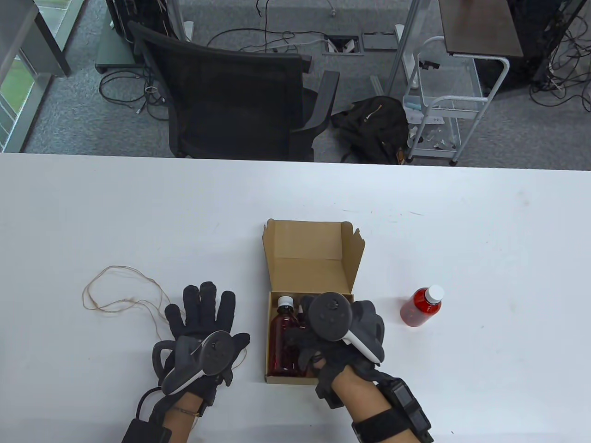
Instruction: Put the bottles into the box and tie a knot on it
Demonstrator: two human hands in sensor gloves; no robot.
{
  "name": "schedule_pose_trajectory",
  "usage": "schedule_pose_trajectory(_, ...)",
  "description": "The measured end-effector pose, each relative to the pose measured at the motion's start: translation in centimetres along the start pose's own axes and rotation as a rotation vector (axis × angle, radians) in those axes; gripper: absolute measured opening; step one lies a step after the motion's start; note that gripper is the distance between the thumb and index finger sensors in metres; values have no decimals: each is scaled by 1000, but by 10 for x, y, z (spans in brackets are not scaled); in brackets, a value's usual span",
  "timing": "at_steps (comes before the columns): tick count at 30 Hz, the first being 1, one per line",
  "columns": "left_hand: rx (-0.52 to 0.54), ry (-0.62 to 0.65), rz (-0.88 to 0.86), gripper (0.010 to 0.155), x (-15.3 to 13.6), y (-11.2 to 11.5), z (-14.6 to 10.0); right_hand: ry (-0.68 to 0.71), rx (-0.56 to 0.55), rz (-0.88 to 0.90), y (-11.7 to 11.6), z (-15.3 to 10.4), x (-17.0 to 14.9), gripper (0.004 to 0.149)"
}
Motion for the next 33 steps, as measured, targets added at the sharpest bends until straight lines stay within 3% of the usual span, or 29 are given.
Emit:
schedule_pose_trajectory(5,-4,-3,1,95,1,1,0,-1,-257,-133,62,-13,-37,84)
schedule_pose_trajectory(10,-5,-3,5,95,1,1,-1,-128,-334,-75,90,-26,-99,99)
schedule_pose_trajectory(15,-11,-2,8,95,2,2,0,-250,-390,85,85,-39,-158,104)
schedule_pose_trajectory(21,-18,-3,11,95,2,2,0,-343,-485,313,67,-49,-200,102)
schedule_pose_trajectory(26,-25,-5,17,95,2,3,0,-373,-504,263,53,-49,-217,101)
schedule_pose_trajectory(29,-29,-6,13,95,2,3,1,-408,-491,317,43,-46,-226,97)
schedule_pose_trajectory(33,-35,-4,14,95,3,3,1,-391,-493,261,36,-41,-231,87)
Point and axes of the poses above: the tracker on the back of each hand, its own x axis roughly to the thumb side, its own z axis roughly from the wrist to the fingertips, y = z × x, the point moved 2 cm from there along z, roughly from the wrist to the fingertips, and after that the axes turned 10 degrees about z, right-handed, at the moved point
